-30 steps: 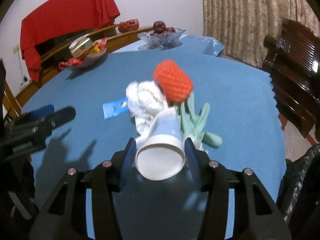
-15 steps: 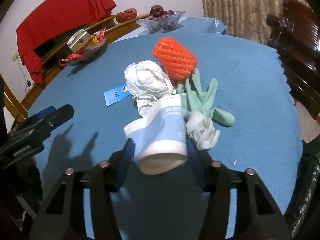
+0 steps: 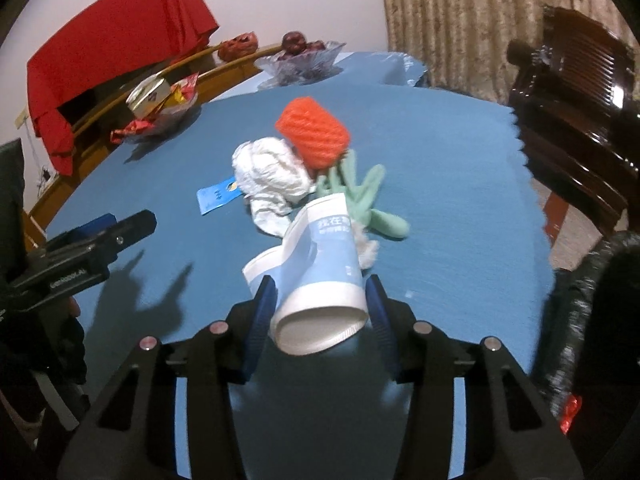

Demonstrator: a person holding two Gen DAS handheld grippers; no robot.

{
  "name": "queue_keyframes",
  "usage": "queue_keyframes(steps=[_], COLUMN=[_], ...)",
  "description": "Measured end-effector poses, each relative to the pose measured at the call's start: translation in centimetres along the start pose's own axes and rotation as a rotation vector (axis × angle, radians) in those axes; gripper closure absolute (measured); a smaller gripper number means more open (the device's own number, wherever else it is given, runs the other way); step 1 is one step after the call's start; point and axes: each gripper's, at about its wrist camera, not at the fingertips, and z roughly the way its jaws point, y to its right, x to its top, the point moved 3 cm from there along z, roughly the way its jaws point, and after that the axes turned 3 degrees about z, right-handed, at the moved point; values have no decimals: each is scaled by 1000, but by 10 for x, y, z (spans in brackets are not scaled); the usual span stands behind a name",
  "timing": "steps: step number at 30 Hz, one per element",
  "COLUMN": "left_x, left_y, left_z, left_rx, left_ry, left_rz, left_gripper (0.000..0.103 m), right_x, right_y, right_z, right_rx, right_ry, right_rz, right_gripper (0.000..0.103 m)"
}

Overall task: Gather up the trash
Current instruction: 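Grasp the light green glove with the left gripper while the right holds the paper cup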

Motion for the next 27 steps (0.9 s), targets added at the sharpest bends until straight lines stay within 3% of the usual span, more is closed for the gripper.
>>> queue_keyframes(steps=[9,16,22,27], left_x=[5,14,17,12], left_y=[39,86,125,147], left_z=[-2,7,25,43], left_rx=[-76,-157,-214,-218], left_ry=[8,4,-17,-51], left_rz=[49,87,110,127], left_gripper=[16,27,28,28], right_x=[5,13,22,25], right_y=[42,77,96,109], right_z=[-35,-38,-42,-41], right_rx=[-103,-146,-161,-167], right_ry=[85,112,136,137], right_rz=[76,139,171,199], right_gripper=[58,58,58,58])
